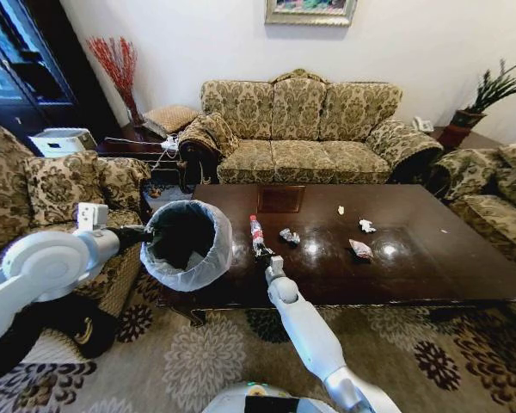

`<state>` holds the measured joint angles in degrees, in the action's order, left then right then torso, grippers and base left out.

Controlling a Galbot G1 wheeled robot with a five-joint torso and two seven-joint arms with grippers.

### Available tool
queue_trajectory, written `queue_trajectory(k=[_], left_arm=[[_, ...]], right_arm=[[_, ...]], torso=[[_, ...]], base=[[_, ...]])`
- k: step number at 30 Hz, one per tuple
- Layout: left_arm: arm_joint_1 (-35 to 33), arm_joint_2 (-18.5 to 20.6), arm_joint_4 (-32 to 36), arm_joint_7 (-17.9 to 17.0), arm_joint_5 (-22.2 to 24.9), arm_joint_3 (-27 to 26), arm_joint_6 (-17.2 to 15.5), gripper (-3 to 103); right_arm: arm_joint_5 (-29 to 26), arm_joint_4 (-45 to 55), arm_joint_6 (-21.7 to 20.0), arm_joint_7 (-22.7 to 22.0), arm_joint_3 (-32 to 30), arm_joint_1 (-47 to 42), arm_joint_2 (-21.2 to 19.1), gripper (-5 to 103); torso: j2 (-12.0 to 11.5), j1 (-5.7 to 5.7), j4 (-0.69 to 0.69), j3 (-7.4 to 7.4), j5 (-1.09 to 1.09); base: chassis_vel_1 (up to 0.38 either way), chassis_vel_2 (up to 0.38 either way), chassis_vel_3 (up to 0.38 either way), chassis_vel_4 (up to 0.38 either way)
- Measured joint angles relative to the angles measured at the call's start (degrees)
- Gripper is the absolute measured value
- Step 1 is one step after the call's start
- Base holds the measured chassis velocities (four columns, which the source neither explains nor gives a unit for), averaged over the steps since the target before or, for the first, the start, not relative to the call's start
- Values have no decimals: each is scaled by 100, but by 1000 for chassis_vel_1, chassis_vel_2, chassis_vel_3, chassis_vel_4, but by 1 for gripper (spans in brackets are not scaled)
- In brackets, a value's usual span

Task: Move to the front of the table and place the trash on the table into the trash bin.

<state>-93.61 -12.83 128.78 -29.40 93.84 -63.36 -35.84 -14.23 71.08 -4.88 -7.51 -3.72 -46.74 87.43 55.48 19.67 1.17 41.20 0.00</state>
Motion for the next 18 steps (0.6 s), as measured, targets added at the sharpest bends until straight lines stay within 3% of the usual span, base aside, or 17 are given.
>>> queue_trajectory(k=[3,10,13,18], left_arm=[[1,13,-16,0,2,-1,0,0],[2,77,-171,0,11,6,-11,0],[30,240,-409,-26,150,69,-52,0],[107,429,-559,-97,360,178,-83,0]], right_arm=[[-43,134,-5,-11,-26,-43,-58,0],[-128,970,746,10,-92,-293,-225,0],[-391,2189,959,44,-36,-471,-442,0],[-877,3412,869,50,217,-513,-696,0]], torso=[[0,1,-1,1,0],[0,1,-1,1,-1],[0,1,-1,1,-1],[0,1,-1,0,-1]], base=[[0,0,0,0],[0,0,0,0],[0,0,0,0],[0,0,0,0]])
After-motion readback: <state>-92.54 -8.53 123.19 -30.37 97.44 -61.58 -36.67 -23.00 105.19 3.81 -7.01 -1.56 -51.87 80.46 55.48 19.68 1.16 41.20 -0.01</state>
